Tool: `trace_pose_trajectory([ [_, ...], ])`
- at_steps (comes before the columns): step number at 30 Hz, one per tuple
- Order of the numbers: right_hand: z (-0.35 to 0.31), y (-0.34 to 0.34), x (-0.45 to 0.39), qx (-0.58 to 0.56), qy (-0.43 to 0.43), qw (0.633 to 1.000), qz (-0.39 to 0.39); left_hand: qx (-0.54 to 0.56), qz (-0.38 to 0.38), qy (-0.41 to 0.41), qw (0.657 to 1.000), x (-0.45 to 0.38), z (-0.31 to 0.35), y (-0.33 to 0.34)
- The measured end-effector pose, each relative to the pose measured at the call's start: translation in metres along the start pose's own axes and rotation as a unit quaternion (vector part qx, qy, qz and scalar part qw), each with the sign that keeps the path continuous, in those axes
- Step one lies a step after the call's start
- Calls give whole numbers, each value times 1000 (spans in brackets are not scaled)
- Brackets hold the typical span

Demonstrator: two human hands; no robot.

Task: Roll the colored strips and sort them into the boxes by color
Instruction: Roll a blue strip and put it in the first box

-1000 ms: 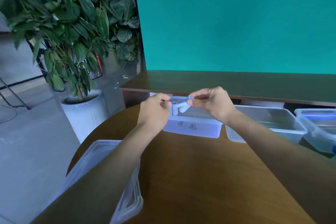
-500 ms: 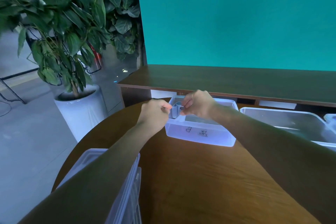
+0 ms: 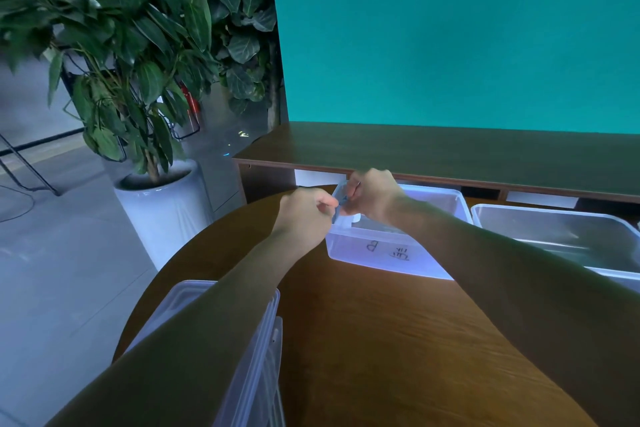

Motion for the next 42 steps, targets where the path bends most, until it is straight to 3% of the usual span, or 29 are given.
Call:
trace_pose_trajectory([
  [29,19,1,4,-83,53,995,-34,-26,37,10,999,-2,-1,-1],
  [42,26,4,3,-31,30,998,-38,-35,58,17,998,2,2,-6],
])
Point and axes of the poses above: each hand's wrist, its own x-axis away from the middle knuckle, its own y-axis out of the palm, z = x × y, the point moved 2 cm from there along -x, towards the middle knuckle, and after that the axes turned 9 degrees about x, right-handed, at the moved point
